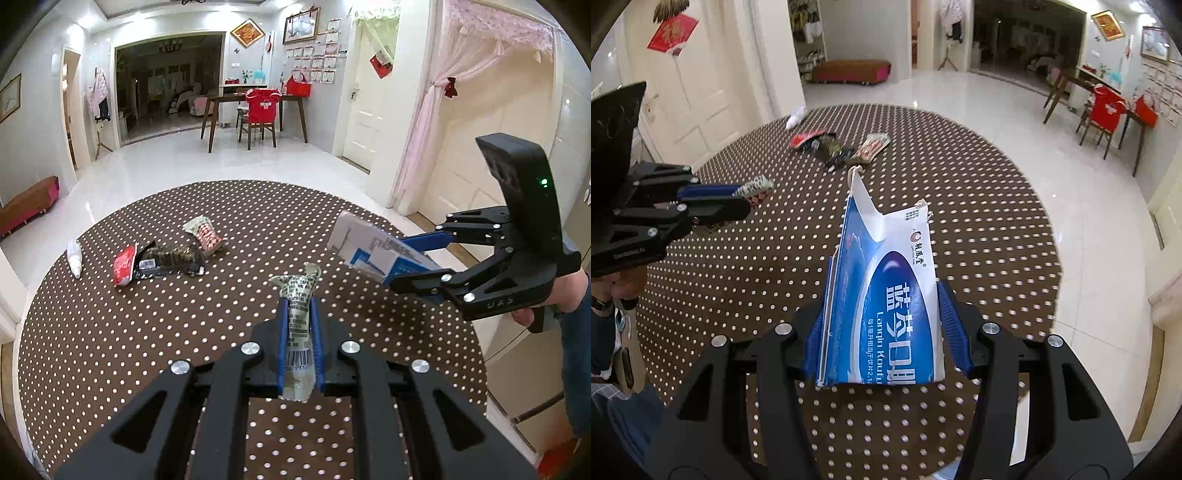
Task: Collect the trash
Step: 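Carry the wrapper and medicine box to the wastebasket and open both tools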
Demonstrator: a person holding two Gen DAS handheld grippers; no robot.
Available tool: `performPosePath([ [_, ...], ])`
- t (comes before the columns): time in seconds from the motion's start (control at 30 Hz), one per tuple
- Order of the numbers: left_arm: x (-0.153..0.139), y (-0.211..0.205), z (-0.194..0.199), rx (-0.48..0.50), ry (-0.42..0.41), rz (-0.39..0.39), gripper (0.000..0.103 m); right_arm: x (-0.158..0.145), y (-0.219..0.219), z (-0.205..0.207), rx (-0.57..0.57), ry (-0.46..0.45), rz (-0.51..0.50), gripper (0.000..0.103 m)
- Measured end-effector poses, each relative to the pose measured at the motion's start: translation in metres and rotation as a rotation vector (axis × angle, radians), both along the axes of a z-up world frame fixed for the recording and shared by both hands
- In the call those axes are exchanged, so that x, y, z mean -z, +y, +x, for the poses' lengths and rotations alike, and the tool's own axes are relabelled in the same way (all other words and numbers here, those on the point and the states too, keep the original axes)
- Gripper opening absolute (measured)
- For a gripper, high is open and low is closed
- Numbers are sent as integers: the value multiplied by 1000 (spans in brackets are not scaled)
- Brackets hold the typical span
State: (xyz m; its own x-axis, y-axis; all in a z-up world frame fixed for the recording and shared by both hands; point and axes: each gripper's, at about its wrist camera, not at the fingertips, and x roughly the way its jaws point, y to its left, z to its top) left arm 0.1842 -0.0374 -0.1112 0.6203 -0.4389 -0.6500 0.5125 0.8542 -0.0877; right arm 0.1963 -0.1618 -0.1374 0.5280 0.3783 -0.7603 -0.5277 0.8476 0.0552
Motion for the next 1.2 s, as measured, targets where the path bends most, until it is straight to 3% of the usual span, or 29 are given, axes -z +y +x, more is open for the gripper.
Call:
performPosePath([
  [0.27,-16,-26,-3,24,-28,-43,11,-33,-49,-18,88,-74,73,53],
  [0.57,-32,-111,-15,121,-48,-105,11,-46,-151,-49,290,-119,177,54],
  [0.73,-19,-185,-23,206,-9,-114,11,-27,-223,-80,443,-96,228,55],
  [0.97,31,-281,-29,287,111,-89,11,17,-302,-121,624,-35,283,56],
  [1.2,100,-342,-25,320,236,1,11,94,-351,-139,762,102,351,57],
])
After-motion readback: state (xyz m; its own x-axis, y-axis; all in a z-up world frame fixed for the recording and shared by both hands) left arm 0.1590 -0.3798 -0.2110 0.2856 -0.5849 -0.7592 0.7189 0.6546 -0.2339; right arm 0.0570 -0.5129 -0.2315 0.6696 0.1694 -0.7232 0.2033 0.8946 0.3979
